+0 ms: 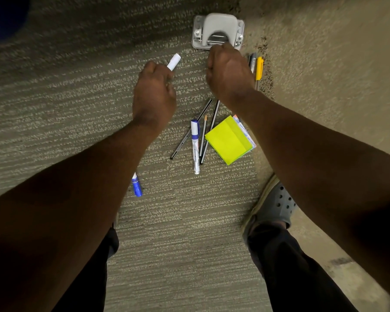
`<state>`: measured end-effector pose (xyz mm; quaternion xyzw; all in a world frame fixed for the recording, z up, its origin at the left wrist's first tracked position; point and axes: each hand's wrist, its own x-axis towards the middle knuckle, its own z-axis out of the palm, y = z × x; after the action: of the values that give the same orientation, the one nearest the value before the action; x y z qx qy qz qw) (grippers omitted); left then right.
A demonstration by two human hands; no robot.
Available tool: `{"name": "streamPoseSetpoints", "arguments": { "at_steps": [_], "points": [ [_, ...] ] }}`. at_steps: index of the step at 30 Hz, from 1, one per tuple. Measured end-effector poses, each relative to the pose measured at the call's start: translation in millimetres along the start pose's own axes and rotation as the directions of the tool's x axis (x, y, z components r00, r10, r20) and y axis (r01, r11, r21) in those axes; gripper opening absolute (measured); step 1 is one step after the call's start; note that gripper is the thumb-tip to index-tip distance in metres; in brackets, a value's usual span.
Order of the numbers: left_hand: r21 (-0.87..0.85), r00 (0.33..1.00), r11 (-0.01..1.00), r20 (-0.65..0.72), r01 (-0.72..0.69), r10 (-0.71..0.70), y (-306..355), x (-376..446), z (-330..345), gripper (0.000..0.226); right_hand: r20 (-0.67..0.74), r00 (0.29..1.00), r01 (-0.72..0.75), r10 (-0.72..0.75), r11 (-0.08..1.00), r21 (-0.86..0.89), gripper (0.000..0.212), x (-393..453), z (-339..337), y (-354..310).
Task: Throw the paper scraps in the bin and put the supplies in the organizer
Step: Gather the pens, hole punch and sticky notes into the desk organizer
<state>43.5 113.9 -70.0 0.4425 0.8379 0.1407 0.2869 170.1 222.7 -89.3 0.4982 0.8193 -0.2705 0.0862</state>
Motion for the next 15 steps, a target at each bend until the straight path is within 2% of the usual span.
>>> {"name": "streamPoseSetpoints", "arguments": {
  "at_steps": [2, 4, 6, 9, 12, 14, 15],
  "points": [
    [-0.015, 1.000, 1.000, 0.008, -0.013, 0.013, -2.1, -0.1, -0.6, 0.023, 0.037, 0.999, 0.001, -0.004, 0.997, 0.077, 0.023, -3.1, -3.3, 0.4],
    [-0.018, 0.999, 0.999, 0.012, -0.030, 0.030, -5.1, -1.8, -0.6, 0.023, 0.042, 0.997, -0.077, 0.068, 0.967, 0.241, 0.010, -10.4, -9.5, 4.0],
    [-0.030, 0.999, 0.999, 0.011, -0.039, 0.040, -8.5, -6.1, -0.7, 0.022, 0.055, 0.972, -0.229, 0.228, 0.878, 0.421, 0.005, -20.7, -16.6, 15.1],
    [-0.038, 0.998, 0.998, 0.020, -0.053, 0.054, -13.7, -18.2, 1.6, 0.020, 0.170, 0.893, -0.429, 0.417, 0.674, 0.602, 0.010, -44.7, -27.1, 39.0],
    [-0.047, 0.993, 0.996, 0.091, -0.077, 0.081, -17.8, -36.3, 8.4, 0.020, 0.258, 0.855, -0.495, 0.449, 0.561, 0.664, 0.009, -75.2, -29.4, 57.3],
    [-0.070, 0.972, 0.987, 0.176, -0.143, 0.153, -16.0, -49.4, 13.4, 0.026, 0.284, 0.845, -0.517, 0.453, 0.556, 0.651, 0.011, -92.4, -22.3, 63.8],
    [-0.081, 0.949, 0.977, 0.233, -0.198, 0.212, -14.8, -56.3, 16.4, 0.030, 0.281, 0.842, -0.527, 0.460, 0.595, 0.607, 0.013, -99.7, -16.6, 65.9]
  ]
}}
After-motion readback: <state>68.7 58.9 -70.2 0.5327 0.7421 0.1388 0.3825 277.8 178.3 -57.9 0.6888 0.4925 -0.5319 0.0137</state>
